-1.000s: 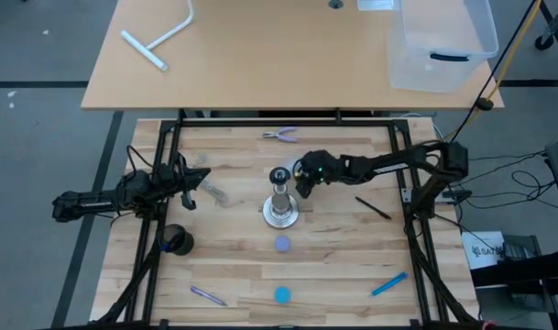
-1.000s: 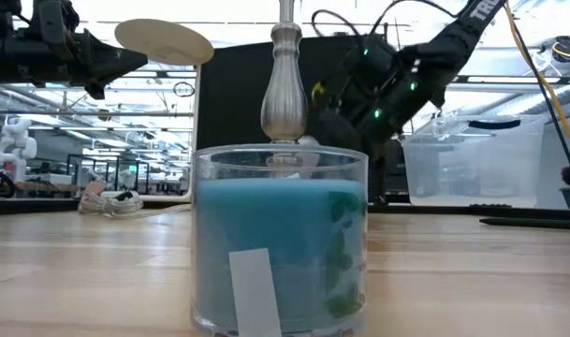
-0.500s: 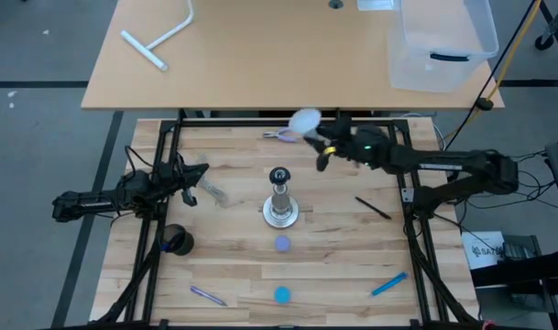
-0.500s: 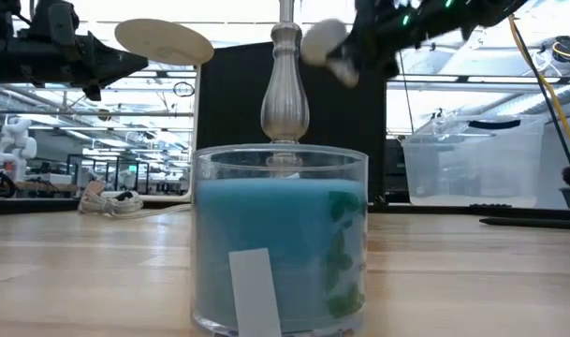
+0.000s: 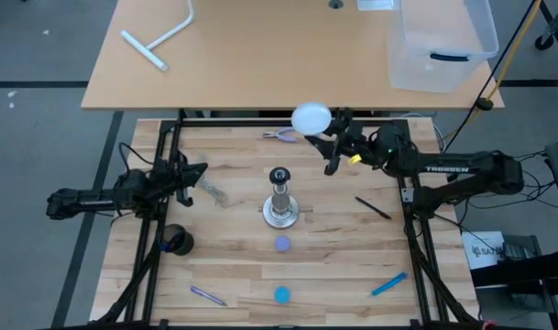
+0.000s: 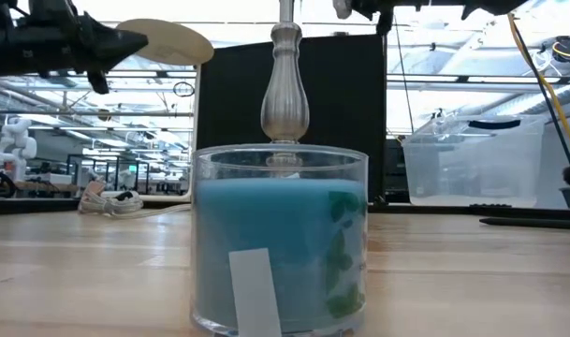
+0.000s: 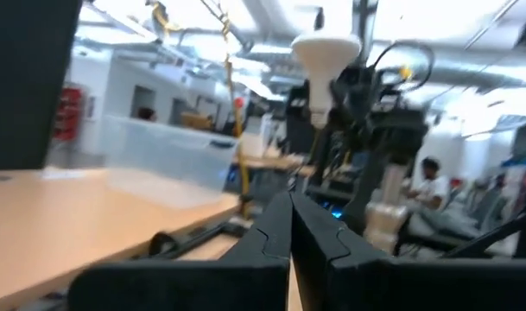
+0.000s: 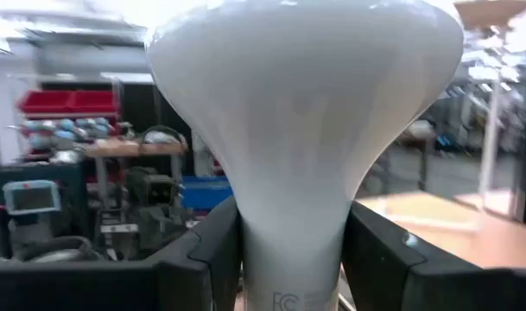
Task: Screw lightbulb
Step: Insert the lightbulb into the silver lamp socket
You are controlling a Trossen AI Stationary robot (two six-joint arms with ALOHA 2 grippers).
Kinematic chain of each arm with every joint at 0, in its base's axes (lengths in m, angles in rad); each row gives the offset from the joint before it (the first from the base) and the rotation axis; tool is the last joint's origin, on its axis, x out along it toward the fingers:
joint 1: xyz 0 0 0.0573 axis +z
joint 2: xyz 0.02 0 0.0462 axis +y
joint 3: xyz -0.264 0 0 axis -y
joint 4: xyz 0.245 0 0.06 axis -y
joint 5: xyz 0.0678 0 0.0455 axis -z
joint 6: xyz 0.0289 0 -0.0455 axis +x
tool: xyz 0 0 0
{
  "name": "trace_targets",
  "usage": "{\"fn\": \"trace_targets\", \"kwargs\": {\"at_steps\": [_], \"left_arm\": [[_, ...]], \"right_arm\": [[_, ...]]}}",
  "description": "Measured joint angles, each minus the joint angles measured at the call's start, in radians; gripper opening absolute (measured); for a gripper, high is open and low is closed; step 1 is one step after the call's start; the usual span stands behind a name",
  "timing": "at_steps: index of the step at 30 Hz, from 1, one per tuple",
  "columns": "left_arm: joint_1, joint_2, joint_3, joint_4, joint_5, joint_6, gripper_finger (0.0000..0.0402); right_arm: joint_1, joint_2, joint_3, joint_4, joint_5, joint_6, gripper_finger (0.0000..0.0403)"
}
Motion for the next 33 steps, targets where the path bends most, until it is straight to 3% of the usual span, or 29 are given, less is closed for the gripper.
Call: {"fn": "trace_targets", "kwargs": {"at_steps": [9, 23, 33], "left_arm": [[0.000, 0.242, 0.042, 0.154, 0.005, -0.011, 0.0003], [0.000, 0.627, 0.178, 0.233, -0.010, -0.004, 0.0003], [0.000, 0.758, 0.226, 0.246, -0.010, -0.002, 0.0003]], "right_arm": [[0.038, 0.081, 0.003, 0.222, -0.112, -0.008, 0.0152], [0.117, 0.216, 0.188, 0.140, -0.238, -0.072, 0.0153], [0.153, 0.263, 0.208, 0.178, -0.263, -0.071, 0.0153]]}}
